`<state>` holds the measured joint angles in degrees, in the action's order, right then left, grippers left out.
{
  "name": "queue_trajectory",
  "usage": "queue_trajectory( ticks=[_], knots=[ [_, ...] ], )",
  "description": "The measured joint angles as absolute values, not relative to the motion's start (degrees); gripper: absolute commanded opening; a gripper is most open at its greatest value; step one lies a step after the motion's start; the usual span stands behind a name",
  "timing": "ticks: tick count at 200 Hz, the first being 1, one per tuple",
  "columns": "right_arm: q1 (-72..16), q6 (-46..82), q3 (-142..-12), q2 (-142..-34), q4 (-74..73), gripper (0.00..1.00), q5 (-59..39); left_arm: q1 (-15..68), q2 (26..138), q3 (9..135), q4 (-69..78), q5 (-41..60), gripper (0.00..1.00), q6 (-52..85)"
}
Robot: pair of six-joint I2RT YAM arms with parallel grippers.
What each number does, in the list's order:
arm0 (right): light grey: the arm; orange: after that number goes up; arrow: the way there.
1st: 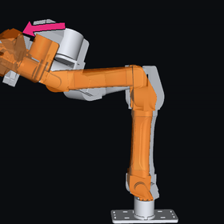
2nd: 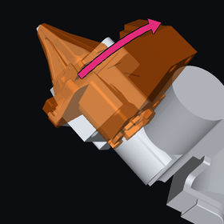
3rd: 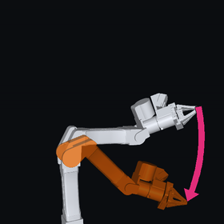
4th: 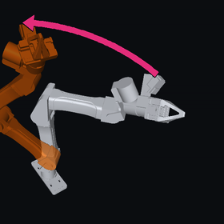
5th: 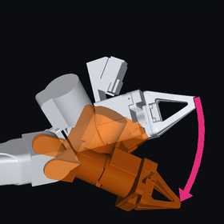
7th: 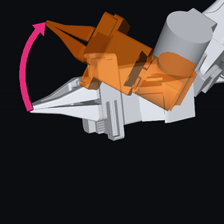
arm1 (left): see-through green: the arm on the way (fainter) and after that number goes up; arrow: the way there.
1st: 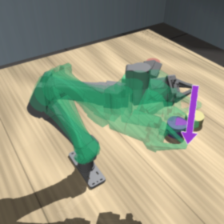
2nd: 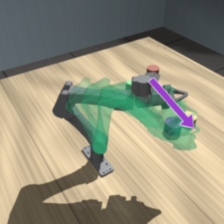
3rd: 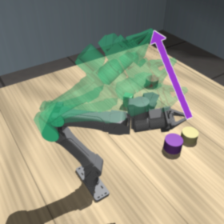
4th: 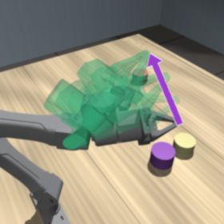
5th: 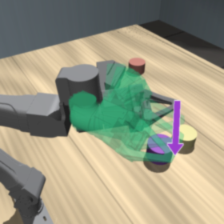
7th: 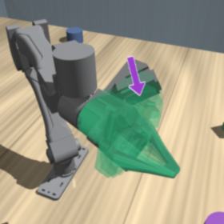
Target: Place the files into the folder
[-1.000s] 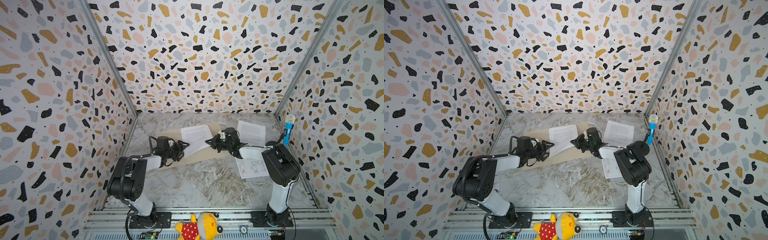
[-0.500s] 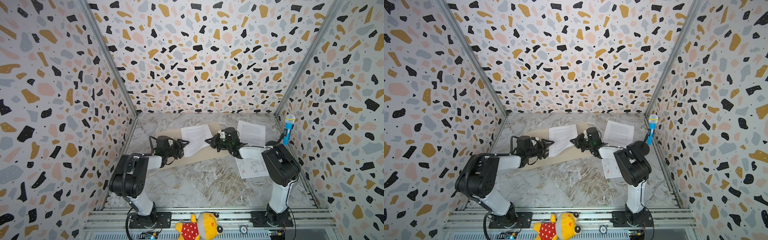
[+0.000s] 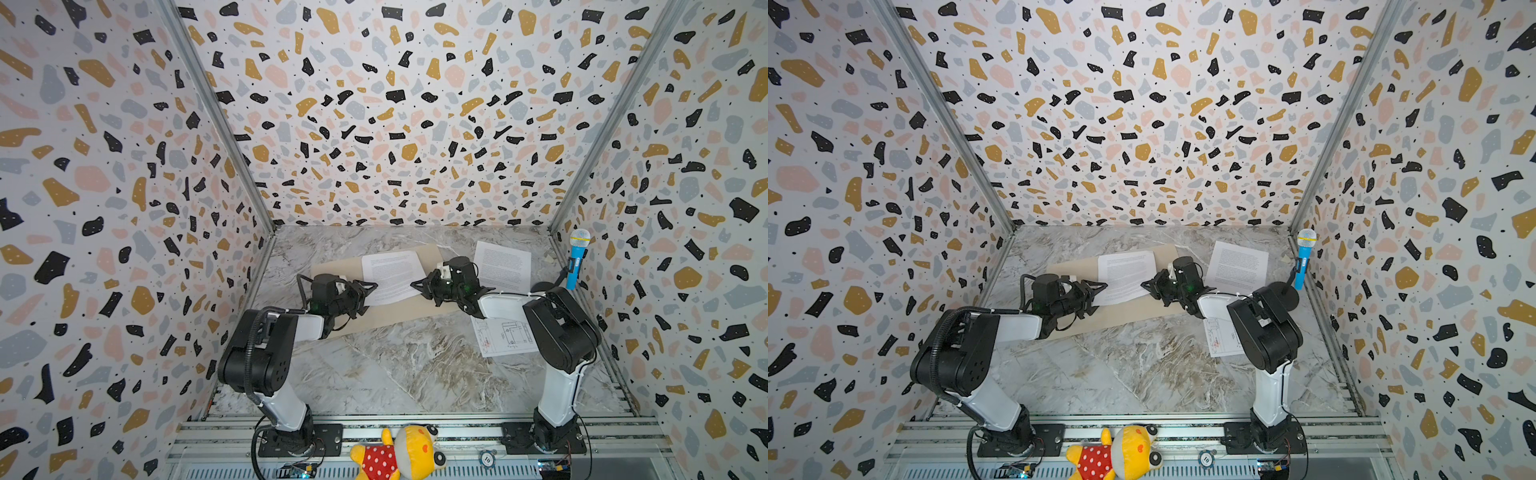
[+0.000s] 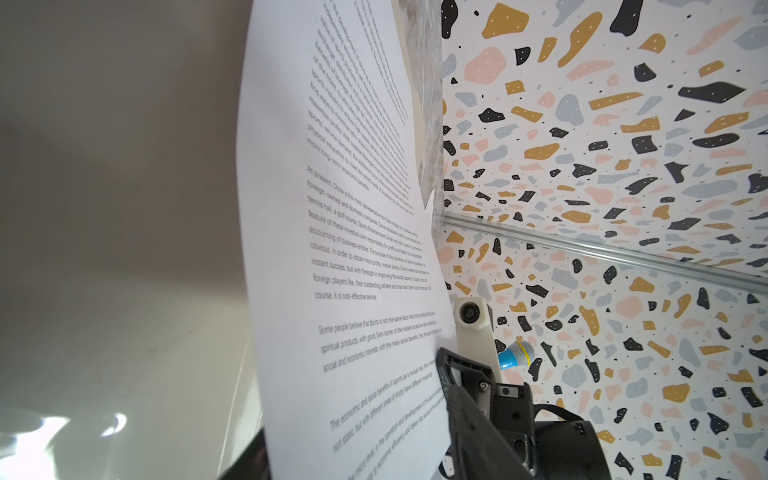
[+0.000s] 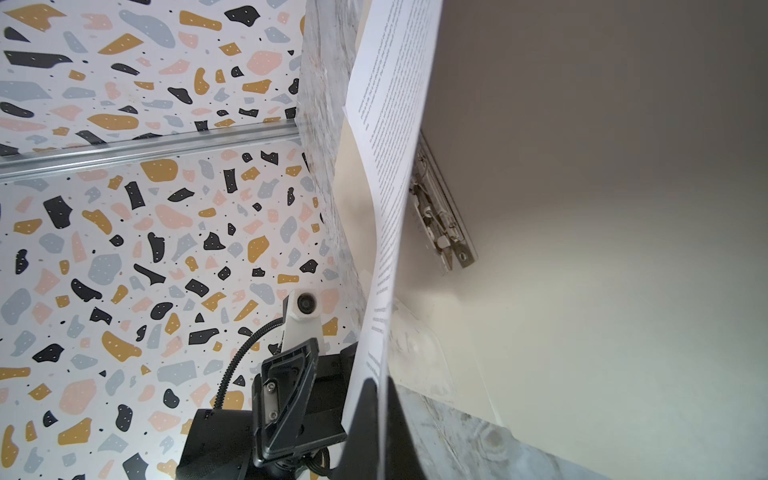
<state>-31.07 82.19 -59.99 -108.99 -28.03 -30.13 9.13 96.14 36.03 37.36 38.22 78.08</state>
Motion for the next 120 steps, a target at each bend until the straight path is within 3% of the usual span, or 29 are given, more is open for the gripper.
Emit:
queue_trajectory(
  ticks=[24, 120],
  knots=[
    [-30.98, 80.90, -59.83, -108.97, -26.76, 0.04, -30.13, 9.13, 96.18, 36.03, 37.43, 38.20, 0.33, 78.11],
    [-30.70, 79.37, -58.22, -107.92, -25.47, 0.06, -30.17, 9.13, 96.66, 35.86, 37.12, 38.22, 0.21, 77.14]
  ],
)
